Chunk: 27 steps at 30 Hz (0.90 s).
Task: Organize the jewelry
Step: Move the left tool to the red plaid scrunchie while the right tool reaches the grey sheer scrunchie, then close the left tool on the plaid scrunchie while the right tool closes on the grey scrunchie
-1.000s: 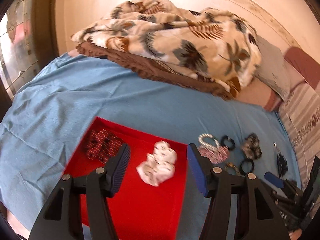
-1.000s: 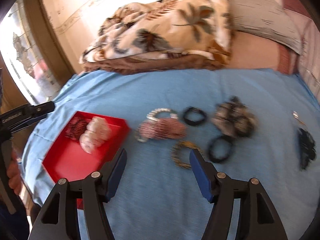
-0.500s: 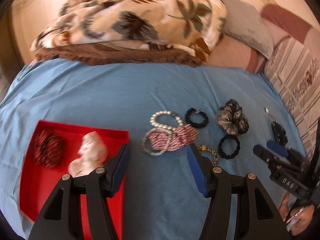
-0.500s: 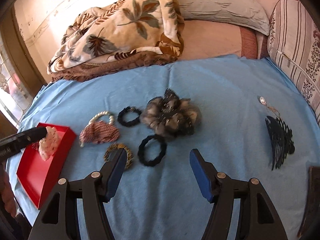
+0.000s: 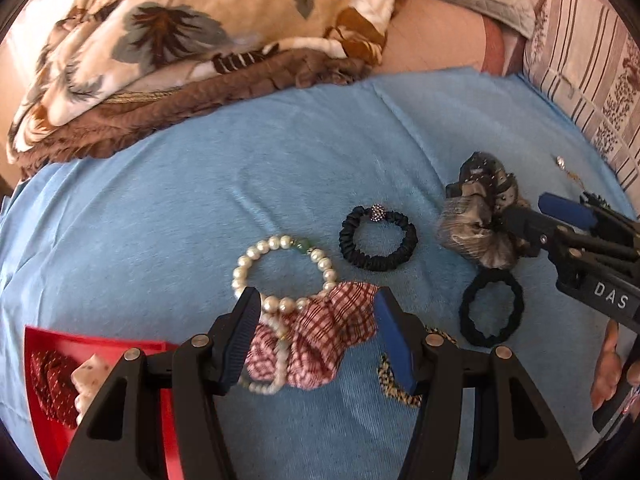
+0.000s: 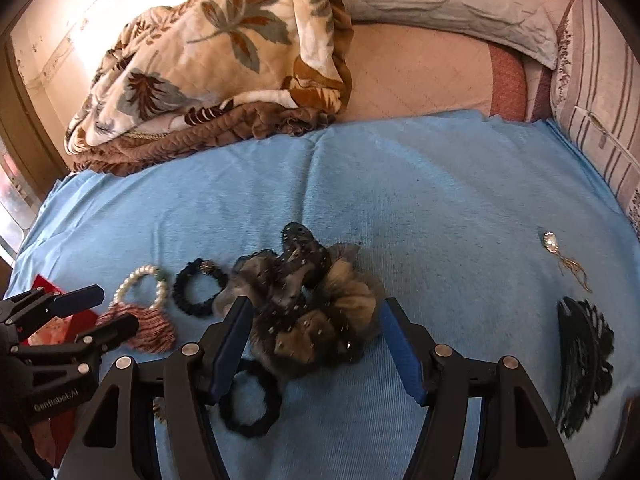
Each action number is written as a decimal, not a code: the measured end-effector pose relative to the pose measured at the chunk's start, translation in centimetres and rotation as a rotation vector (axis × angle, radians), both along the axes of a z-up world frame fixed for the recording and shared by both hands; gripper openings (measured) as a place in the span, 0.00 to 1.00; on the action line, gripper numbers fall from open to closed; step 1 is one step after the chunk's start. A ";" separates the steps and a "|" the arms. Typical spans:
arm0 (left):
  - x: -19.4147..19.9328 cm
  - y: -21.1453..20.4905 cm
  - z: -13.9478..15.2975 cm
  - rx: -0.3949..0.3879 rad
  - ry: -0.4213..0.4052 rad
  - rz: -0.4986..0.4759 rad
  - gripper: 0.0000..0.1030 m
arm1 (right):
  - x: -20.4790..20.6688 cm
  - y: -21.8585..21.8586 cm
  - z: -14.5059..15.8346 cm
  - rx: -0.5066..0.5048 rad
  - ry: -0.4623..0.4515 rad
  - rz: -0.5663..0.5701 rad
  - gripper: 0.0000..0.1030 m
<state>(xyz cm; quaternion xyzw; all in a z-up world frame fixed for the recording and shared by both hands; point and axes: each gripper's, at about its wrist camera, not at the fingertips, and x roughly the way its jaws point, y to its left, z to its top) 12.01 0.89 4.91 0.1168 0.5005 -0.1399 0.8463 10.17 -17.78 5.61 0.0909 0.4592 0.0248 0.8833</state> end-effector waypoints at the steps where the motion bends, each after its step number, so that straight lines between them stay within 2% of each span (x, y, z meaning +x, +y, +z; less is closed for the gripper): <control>1: 0.2 -0.2 -0.3 0.002 0.010 -0.008 0.56 | 0.3 0.0 -0.3 -0.004 0.004 0.001 0.68; 3: 0.0 -0.4 -0.6 0.007 0.016 -0.019 0.52 | 0.7 -0.1 -0.6 -0.010 0.007 0.006 0.68; 4: -0.1 -0.5 -0.7 0.015 0.010 -0.022 0.39 | 0.8 -0.1 -0.7 -0.010 0.008 0.012 0.67; 5: -0.3 -0.6 -0.8 0.021 0.013 -0.025 0.16 | 0.8 0.0 -0.8 -0.009 0.007 0.016 0.63; 6: -0.3 -0.6 -0.8 0.015 0.027 -0.029 0.07 | 0.8 0.0 -0.7 -0.006 0.006 0.024 0.41; 7: -0.5 -0.5 -0.7 -0.002 0.042 -0.026 0.05 | 0.8 0.1 -0.7 0.000 0.013 0.035 0.19; 10: -1.2 0.0 0.5 -0.052 0.029 -0.008 0.05 | 0.2 0.2 0.2 -0.007 -0.002 0.027 0.08; 11: -1.5 0.4 1.3 -0.096 0.037 0.000 0.05 | -0.2 0.2 0.7 -0.008 -0.011 0.025 0.08; 12: -1.8 0.8 1.9 -0.133 0.043 0.009 0.05 | -0.6 0.2 1.3 -0.009 -0.023 0.023 0.03; 17: -4.2 3.7 6.4 -0.320 0.049 0.053 0.05 | -3.1 0.1 4.9 -0.018 -0.087 0.016 0.01; 21: -6.6 5.7 9.4 -0.389 0.025 0.071 0.05 | -5.1 0.4 7.0 -0.011 -0.116 0.025 0.01; 25: -9.1 7.7 11.7 -0.414 -0.010 0.094 0.05 | -6.9 0.7 7.8 0.009 -0.117 0.052 0.02; 26: -9.4 8.3 11.8 -0.420 -0.013 0.099 0.05 | -7.1 0.5 7.7 0.015 -0.117 0.050 0.03; 27: -9.8 8.8 12.1 -0.430 -0.015 0.105 0.05 | -7.1 0.4 7.5 0.019 -0.110 0.045 0.15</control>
